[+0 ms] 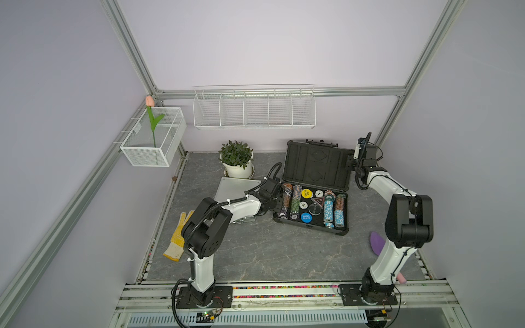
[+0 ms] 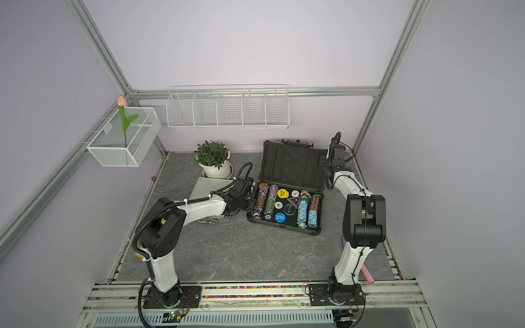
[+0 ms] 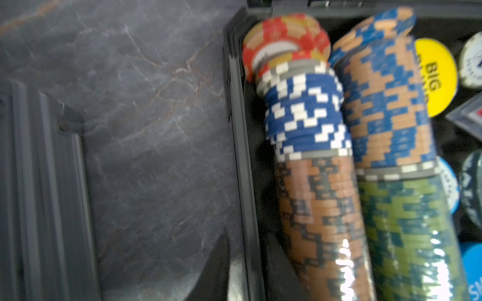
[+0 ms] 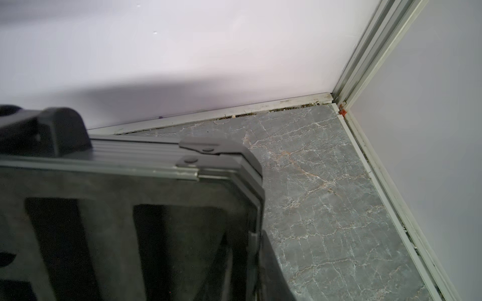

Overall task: Close the poker set cases
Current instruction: Close the lid of the poker set case.

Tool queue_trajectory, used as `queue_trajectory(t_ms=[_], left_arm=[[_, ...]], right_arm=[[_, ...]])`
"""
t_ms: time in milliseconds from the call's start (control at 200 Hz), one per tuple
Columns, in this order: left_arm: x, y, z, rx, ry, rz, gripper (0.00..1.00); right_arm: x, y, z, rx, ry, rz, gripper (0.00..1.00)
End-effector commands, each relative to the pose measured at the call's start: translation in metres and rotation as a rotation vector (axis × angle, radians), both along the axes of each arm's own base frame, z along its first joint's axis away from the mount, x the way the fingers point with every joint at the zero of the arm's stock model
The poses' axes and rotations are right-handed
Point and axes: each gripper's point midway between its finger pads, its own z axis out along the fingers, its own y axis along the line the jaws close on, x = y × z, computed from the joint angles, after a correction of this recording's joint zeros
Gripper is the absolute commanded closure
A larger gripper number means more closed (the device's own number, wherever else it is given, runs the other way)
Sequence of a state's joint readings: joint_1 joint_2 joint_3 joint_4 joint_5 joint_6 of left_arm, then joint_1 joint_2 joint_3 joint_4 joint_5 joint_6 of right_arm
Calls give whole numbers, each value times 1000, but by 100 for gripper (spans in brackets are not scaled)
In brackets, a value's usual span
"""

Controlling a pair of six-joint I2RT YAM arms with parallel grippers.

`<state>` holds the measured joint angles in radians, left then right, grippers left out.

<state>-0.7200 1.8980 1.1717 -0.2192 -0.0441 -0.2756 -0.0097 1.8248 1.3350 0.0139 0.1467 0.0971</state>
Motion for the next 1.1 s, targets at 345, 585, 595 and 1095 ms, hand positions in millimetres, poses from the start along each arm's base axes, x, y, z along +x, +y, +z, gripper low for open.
queue_trajectory(t_ms=[345, 585, 595, 1095], left_arm=[[2, 4, 12, 42, 7, -10, 49], [8, 8, 29, 56, -32, 11, 45], [8, 8, 30, 55, -33, 11, 45], [10, 9, 112, -51, -166, 30, 42]], right_arm=[[-67, 62, 50, -33, -187, 224, 93], [-98, 78, 67, -49, -269, 243, 92], [-98, 78, 69, -49, -275, 242, 92], [-144, 84, 45, -48, -258, 242, 92]])
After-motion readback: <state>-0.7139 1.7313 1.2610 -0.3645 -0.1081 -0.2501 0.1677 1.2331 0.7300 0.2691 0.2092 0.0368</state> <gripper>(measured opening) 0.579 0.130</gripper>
